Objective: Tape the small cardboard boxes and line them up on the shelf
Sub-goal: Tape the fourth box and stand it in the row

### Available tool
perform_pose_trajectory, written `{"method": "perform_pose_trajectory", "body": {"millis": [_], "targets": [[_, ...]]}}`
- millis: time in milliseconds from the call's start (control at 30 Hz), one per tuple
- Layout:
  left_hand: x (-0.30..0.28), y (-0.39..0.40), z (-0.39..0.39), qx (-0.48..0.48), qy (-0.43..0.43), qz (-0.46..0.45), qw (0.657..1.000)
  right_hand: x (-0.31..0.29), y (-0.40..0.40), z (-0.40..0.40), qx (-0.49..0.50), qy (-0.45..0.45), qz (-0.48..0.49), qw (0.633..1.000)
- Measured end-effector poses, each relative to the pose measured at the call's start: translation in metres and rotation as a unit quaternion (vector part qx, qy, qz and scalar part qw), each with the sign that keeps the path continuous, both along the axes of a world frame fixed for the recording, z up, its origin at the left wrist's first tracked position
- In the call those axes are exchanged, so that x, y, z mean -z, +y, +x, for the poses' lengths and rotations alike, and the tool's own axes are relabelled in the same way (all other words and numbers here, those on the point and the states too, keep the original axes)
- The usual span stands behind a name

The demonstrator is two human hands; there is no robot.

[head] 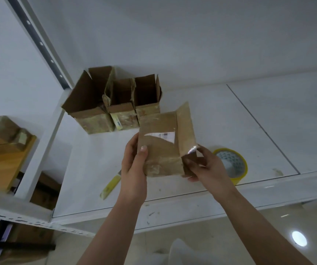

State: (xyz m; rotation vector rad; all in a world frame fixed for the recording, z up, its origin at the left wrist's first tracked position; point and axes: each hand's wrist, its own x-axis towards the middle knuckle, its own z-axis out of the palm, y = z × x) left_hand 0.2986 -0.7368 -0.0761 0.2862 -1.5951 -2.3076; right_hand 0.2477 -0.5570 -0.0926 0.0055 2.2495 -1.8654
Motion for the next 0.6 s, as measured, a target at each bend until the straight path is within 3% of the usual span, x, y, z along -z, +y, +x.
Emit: {"method": "perform_pose_trajectory", "body": {"millis": [67,200,400,533,600], "targets": [[0.003,0.000,-0.005,0.002,-0.051,0.032,0.998,-0.001,0.004,-0.003,0.039,0.028,0.008,0.999],[0.011,-0.003,-0.005,-0.022,-0.172,-0.132,0.976,-0.007,0.009,-0.004,0.029,0.146,0.172,0.974],[-0.006,-0.001,-0.004,0.014,-0.102,-0.234,0.967,-0.009,0.003,-0.005,-0.002,0.193,0.273,0.942],[-0.011,-0.012,-0.013,-0.022,-0.050,-0.430,0.901,-0.013,0.003,-0.005,-0.037,0.303,0.419,0.855],[-0.010,-0.017,-0.015,0.002,-0.067,-0.533,0.844,-0.011,0.000,-0.007,-0.073,0.340,0.458,0.818]]}}
